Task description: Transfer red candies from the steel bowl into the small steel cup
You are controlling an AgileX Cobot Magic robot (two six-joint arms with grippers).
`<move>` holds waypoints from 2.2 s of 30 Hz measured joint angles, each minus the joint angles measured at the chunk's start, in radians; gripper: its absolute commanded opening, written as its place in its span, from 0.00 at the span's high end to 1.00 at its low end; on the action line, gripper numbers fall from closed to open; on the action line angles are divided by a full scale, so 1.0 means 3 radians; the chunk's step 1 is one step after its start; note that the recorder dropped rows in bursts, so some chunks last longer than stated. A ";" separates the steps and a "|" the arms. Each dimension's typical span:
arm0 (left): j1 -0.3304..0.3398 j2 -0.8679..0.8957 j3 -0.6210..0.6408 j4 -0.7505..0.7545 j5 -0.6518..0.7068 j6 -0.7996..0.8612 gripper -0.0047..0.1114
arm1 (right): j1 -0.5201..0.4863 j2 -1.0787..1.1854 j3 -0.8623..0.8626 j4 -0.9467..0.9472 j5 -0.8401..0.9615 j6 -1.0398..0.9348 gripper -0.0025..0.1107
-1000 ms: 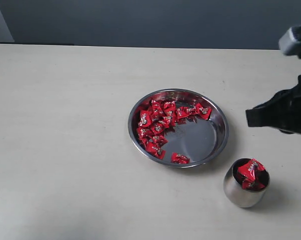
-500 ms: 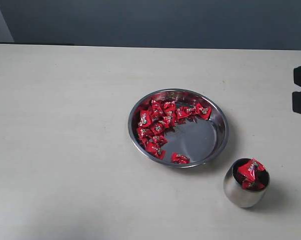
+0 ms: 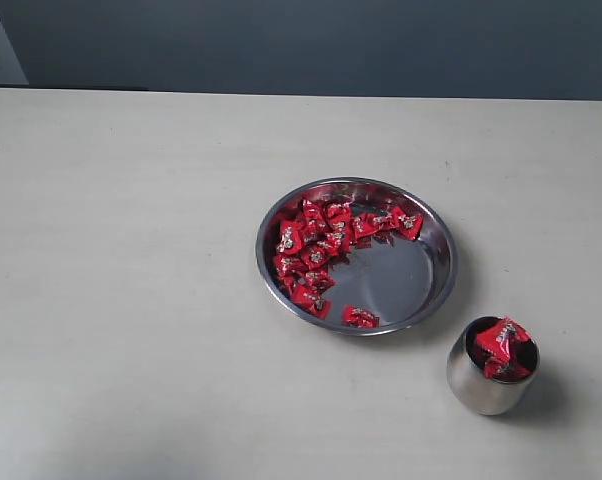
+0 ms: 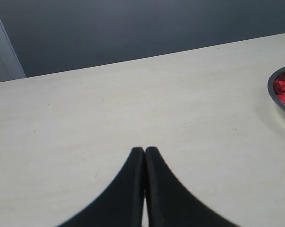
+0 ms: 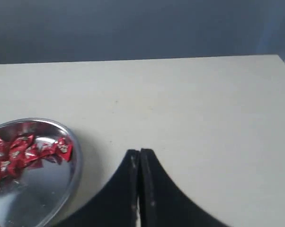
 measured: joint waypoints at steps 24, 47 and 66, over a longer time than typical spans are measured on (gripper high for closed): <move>0.0000 0.0000 0.0000 0.0000 0.0000 0.0000 0.96 | -0.0560 -0.1612 0.1160 0.0169 -0.0085 -0.0038 0.98; 0.0000 0.0000 0.0000 0.0000 0.0000 0.0000 0.96 | -0.0989 -0.1625 0.1330 0.0402 -0.0086 -0.0376 0.98; 0.0000 0.0000 0.0000 0.0000 0.0000 0.0000 0.96 | -0.1009 -0.1625 0.1461 0.0492 -0.0225 -0.0441 0.98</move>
